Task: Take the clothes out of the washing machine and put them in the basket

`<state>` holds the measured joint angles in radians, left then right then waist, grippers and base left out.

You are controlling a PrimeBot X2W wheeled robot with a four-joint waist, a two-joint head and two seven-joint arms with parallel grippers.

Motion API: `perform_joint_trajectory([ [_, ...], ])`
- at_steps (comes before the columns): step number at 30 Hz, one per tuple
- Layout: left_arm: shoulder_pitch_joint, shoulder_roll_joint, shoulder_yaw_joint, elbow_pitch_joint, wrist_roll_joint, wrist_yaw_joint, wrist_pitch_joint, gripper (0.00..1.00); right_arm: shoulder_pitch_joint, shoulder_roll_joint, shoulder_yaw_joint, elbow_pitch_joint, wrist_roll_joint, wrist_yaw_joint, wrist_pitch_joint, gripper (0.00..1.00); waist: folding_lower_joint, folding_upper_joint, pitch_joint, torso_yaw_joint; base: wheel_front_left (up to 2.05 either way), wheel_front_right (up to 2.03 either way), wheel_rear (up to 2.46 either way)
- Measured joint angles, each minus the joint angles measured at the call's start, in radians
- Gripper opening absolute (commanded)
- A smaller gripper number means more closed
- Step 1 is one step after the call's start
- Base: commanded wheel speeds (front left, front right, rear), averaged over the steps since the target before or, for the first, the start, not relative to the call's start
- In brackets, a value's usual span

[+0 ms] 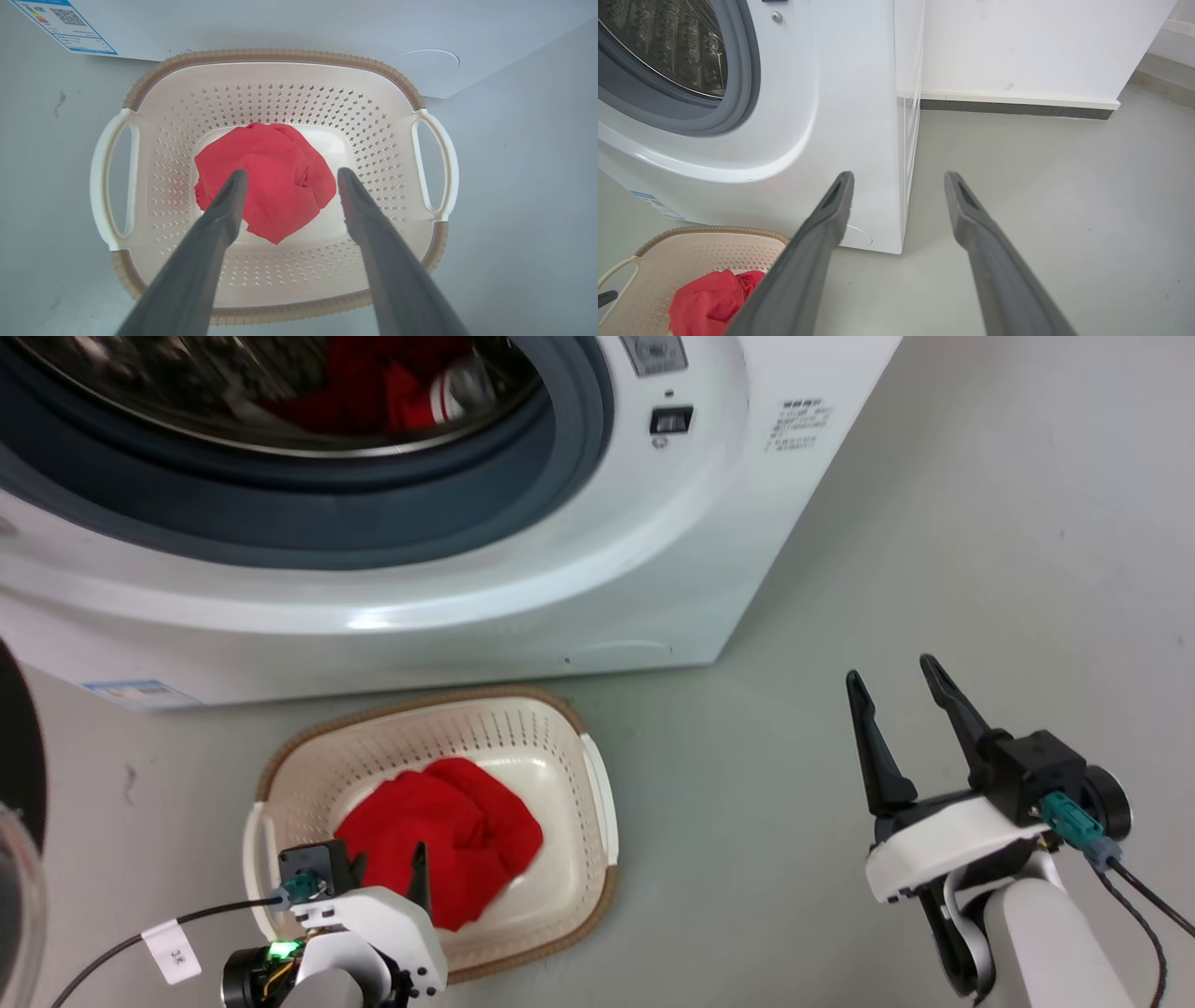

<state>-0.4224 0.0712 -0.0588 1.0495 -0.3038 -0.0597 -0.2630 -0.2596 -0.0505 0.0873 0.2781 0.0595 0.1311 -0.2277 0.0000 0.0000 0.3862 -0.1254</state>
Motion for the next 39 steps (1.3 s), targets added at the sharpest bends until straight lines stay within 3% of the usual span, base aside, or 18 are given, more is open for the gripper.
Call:
perform_joint_trajectory([
  [13, 0.175, -0.019, -0.031, -0.346, 0.051, -0.003, 0.0, 1.0, 0.118, 0.0, -0.044, -0.097, -0.026, 0.0, 0.062, 1.0, -0.0003, 0.0, -0.179, 0.084, 0.0, 0.0, 0.0],
  [24, 0.084, -0.02, -0.152, -0.572, 0.014, 0.016, 0.0, 1.0, 0.157, 0.0, -0.074, -0.19, -0.042, 0.0, 0.105, 1.0, -0.0002, 0.0, -0.186, 0.154, 0.0, 0.0, 0.0],
  [32, -0.156, -0.021, -0.192, -0.567, -0.007, 0.032, 0.0, 1.0, 0.152, 0.0, -0.06, -0.268, -0.054, 0.0, 0.13, 1.0, -0.0001, 0.0, -0.11, 0.172, 0.0, 0.0, 0.0],
  [39, -0.394, -0.018, -0.161, -0.395, 0.012, 0.025, 0.0, 1.0, 0.119, 0.0, -0.033, -0.319, -0.059, 0.0, 0.14, 1.0, -0.0001, 0.0, -0.013, 0.148, 0.0, 0.0, 0.0],
])
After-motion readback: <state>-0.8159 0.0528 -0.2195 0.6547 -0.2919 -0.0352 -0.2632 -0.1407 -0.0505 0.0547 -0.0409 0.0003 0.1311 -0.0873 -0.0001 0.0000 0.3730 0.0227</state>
